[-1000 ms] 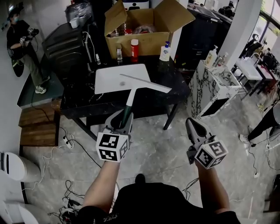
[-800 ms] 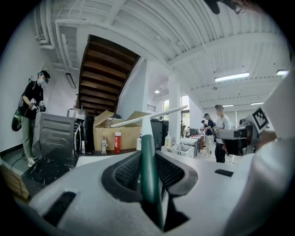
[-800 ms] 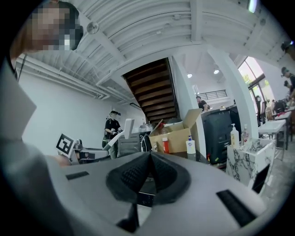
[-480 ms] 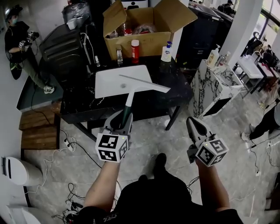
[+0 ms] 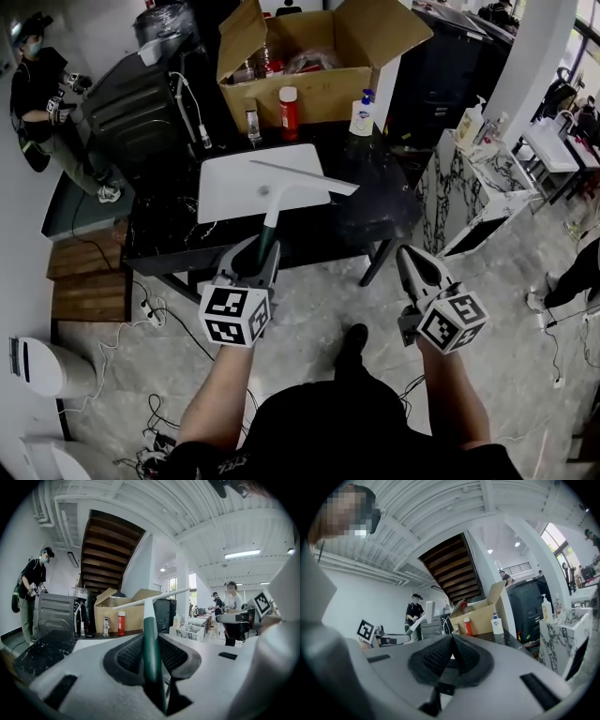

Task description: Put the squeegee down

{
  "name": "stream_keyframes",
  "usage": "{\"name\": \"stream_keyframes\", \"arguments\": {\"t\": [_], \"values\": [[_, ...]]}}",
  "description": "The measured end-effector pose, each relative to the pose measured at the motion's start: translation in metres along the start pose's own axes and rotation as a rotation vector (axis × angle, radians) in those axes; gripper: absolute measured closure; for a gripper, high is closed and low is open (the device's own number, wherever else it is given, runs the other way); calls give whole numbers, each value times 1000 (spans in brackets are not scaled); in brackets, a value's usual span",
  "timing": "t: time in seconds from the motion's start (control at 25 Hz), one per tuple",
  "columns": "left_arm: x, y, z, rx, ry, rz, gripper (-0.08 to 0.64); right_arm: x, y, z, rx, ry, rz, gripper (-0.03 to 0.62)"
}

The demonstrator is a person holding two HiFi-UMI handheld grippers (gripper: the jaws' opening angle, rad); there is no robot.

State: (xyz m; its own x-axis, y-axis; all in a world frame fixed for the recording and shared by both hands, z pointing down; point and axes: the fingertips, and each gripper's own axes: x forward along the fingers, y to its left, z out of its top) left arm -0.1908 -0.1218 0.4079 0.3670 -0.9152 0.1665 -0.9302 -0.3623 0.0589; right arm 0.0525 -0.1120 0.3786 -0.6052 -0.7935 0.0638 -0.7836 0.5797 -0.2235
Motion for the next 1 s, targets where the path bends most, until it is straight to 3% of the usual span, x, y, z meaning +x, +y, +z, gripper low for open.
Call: {"name": "stream_keyframes", "arguments": {"t": [0.56, 1.0], "values": [[168, -41, 18, -4, 83, 17, 456, 70, -168, 21, 73, 23, 32, 586], [244, -77, 30, 16, 101, -1, 456, 83, -240, 24, 133, 26, 45, 586]]}}
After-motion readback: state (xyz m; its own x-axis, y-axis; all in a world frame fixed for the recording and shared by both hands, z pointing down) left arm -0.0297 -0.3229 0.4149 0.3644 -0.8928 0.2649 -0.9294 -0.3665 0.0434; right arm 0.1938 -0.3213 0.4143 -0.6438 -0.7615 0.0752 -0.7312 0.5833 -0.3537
